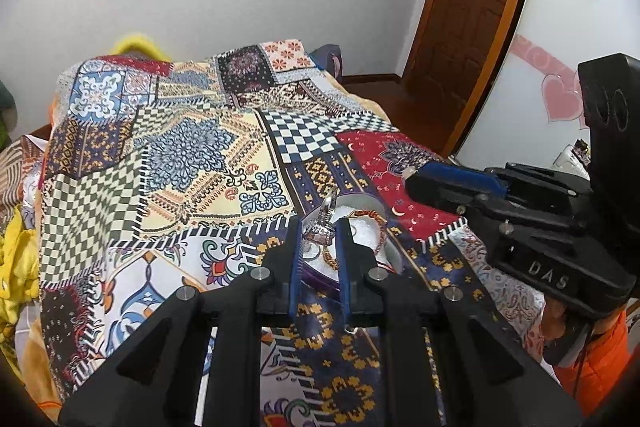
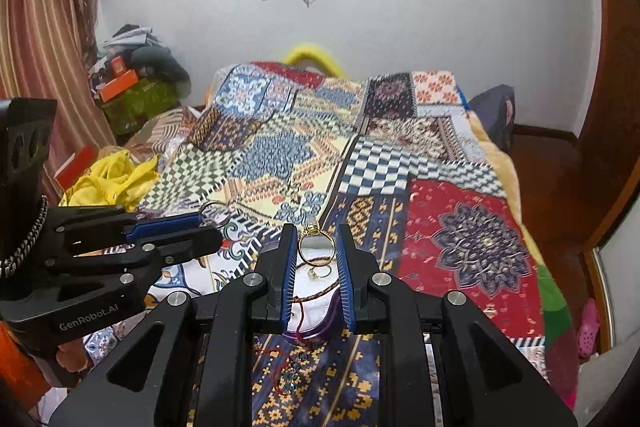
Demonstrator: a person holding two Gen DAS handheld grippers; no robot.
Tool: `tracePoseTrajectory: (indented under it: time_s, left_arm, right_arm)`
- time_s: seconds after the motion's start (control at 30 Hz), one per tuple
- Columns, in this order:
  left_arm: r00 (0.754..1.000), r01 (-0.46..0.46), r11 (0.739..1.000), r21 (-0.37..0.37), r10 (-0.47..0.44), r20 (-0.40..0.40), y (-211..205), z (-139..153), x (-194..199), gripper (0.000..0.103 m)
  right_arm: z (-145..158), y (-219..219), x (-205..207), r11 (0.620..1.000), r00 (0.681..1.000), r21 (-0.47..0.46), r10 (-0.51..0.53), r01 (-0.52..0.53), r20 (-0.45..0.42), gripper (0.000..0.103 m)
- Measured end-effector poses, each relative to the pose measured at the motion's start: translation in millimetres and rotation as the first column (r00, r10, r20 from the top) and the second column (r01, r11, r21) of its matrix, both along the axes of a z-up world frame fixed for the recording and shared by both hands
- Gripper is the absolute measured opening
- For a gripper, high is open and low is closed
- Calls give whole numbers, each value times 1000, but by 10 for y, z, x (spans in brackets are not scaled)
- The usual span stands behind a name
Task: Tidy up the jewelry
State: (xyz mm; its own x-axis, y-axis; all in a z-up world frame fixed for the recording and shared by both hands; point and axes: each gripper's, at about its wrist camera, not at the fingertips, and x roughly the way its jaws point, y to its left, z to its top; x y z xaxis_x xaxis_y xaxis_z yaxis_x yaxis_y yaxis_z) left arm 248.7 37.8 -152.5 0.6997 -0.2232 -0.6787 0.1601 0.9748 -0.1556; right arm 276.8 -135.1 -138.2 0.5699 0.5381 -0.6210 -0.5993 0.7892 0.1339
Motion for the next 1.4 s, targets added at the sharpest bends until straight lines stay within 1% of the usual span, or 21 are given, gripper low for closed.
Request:
tracePoseTrajectory:
  time_s: [0.17,0.37,0.5,0.7,0.77,0.87,0.93,1.17,1.4]
  left_arm:
    - [999,1,1000,-17,-1,-46,46,-167,188,15]
    - [995,-2,997,-72,-5,-103,102,-340,368,15]
    - [993,10,998,-69,-18,-116,61,-394,402,15]
    - [990,35,997,-68,-44,-133,16,-430,418,15]
    - [990,33,998,-62,-41,-133,12,-429,412,15]
    - [990,37,996,-83,-48,-135,29,-418,402,15]
    - [990,43,996,-84,-54,-133,22,-399,388,15]
    - [994,44,999,-32,-46,-95,-13,-247,256,15]
    - [998,31,999,19,-30,-54,-23,-47,75,15]
  right_arm:
    - [-164,78,94,999,999,-30,22,-24,-49,17]
    - [-321,151,195,996,995,-74,47,-54,-94,17]
    - [-367,180,246,993,991,-94,64,-75,-114,17]
    - [-389,222,260,988,990,-117,83,-96,-115,18]
    - [-400,226,262,987,990,-127,83,-97,-112,18]
    - [-413,229,271,986,989,-131,91,-106,-119,18]
    - [-411,240,265,985,989,-139,91,-106,-114,18]
    - [-383,239,240,982,987,-153,88,-108,-131,18]
    - [-238,184,167,986,991,-141,70,-86,-112,19]
